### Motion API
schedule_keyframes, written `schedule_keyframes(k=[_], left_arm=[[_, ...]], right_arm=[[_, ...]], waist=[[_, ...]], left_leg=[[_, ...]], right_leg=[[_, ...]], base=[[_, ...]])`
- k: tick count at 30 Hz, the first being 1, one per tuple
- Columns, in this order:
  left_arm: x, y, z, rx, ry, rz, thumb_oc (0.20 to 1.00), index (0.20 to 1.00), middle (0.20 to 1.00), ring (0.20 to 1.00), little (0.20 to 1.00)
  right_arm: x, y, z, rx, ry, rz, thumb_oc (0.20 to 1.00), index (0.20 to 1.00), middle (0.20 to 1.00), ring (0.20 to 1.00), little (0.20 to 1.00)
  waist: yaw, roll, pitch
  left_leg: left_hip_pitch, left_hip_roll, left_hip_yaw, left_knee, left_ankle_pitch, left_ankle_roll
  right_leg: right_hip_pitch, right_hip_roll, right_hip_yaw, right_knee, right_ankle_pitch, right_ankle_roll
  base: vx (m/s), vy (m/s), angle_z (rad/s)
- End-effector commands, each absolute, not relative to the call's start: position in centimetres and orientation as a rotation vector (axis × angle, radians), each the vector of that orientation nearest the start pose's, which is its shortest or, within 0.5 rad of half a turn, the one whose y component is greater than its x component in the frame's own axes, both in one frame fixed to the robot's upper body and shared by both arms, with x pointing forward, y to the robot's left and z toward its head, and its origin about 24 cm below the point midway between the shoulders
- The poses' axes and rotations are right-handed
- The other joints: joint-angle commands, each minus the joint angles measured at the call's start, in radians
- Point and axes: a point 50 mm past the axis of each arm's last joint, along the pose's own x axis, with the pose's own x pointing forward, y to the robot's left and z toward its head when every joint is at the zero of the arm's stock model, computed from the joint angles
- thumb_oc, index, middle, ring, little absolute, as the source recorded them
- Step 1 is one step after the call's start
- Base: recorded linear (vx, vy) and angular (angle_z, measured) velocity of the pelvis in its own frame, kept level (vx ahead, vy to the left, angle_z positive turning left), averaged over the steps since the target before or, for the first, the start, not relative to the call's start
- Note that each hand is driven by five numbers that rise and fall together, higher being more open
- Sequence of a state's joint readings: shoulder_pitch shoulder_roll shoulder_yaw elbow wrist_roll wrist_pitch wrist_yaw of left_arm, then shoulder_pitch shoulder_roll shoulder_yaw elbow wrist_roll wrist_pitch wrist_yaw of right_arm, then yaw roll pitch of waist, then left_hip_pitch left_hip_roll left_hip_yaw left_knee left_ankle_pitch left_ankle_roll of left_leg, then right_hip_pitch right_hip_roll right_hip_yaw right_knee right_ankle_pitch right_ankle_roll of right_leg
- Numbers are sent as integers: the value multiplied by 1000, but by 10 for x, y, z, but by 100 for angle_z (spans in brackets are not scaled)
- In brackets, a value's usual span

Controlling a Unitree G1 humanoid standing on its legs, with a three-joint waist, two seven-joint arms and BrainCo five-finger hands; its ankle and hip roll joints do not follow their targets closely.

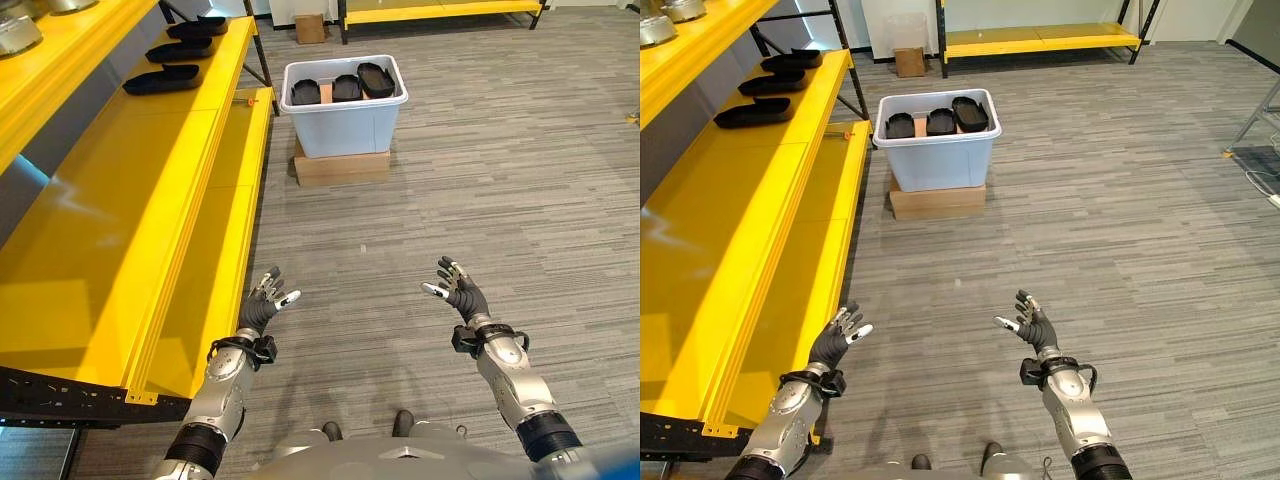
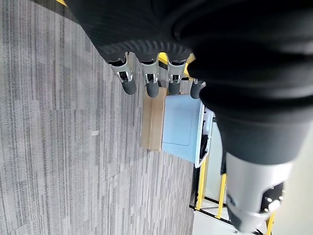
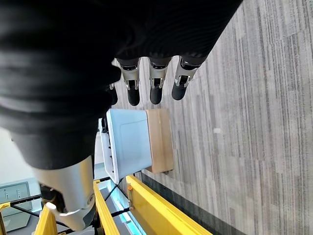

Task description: Move parts from the plastic box to the shelf.

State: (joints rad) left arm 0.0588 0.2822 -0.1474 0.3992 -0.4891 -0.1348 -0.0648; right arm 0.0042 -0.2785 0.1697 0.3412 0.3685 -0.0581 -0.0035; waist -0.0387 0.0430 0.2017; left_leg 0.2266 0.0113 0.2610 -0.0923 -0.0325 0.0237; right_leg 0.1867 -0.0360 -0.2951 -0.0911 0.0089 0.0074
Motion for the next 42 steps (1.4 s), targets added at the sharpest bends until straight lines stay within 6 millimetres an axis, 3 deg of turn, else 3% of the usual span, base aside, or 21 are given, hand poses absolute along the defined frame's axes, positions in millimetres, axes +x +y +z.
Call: schedule_keyframes(k=[1,5,16,21,27,30,32,37,42], left_arm=[[233,196,-22,-137,228,-109,1000,1000,1000,1000,1000],[232,204,-24,-197,231,-11,1000,1000,1000,1000,1000],[232,199,-28,-273,260,-1,1000,1000,1000,1000,1000],[230,192,-28,-344,259,-122,1000,1000,1000,1000,1000],[234,187,-24,-302,230,-172,1000,1000,1000,1000,1000],[237,183,-13,-329,149,-297,1000,1000,1000,1000,1000],[236,176,-8,-338,117,-397,1000,1000,1000,1000,1000],[242,177,-6,-308,108,-386,1000,1000,1000,1000,1000],[243,185,-7,-237,111,-348,1000,1000,1000,1000,1000]], right_arm=[[252,-177,-4,72,178,79,1000,1000,1000,1000,1000],[251,-176,-5,90,177,90,1000,1000,1000,1000,1000],[249,-170,-1,169,134,142,1000,1000,1000,1000,1000],[250,-173,0,141,132,137,1000,1000,1000,1000,1000],[251,-173,-1,136,140,160,1000,1000,1000,1000,1000],[252,-171,5,130,108,188,1000,1000,1000,1000,1000],[253,-170,6,124,101,196,1000,1000,1000,1000,1000],[257,-168,8,117,87,224,1000,1000,1000,1000,1000],[262,-166,12,113,63,226,1000,1000,1000,1000,1000]], waist=[[12,-43,-11],[14,-39,-10],[15,-42,-4],[16,-40,-8],[13,-43,-8],[12,-48,0],[14,-49,5],[17,-42,22],[35,-26,49]], left_leg=[[-10,45,36,5,-18,-44],[-12,40,33,5,-20,-41],[-13,34,28,5,-21,-37],[-10,31,29,5,-23,-34],[-8,24,26,10,-28,-25],[-12,20,25,17,-34,-13],[-18,17,21,22,-36,-3],[-34,-6,-2,37,-46,35],[-27,-33,1,23,-59,66]], right_leg=[[15,-97,-12,42,-24,105],[14,-99,-15,44,-24,107],[12,-104,-17,52,-25,112],[15,-102,-18,57,-31,111],[10,-107,-7,83,-40,114],[-2,-115,1,114,-48,119],[-16,-119,6,157,-64,121],[-78,-132,23,316,-82,128],[-208,-177,-11,603,-11,146]], base=[[0,0,0],[0,0,0],[-6,0,0],[2,40,1],[8,88,0],[-9,107,0],[-24,149,0],[-33,191,-5],[-8,185,-5]])
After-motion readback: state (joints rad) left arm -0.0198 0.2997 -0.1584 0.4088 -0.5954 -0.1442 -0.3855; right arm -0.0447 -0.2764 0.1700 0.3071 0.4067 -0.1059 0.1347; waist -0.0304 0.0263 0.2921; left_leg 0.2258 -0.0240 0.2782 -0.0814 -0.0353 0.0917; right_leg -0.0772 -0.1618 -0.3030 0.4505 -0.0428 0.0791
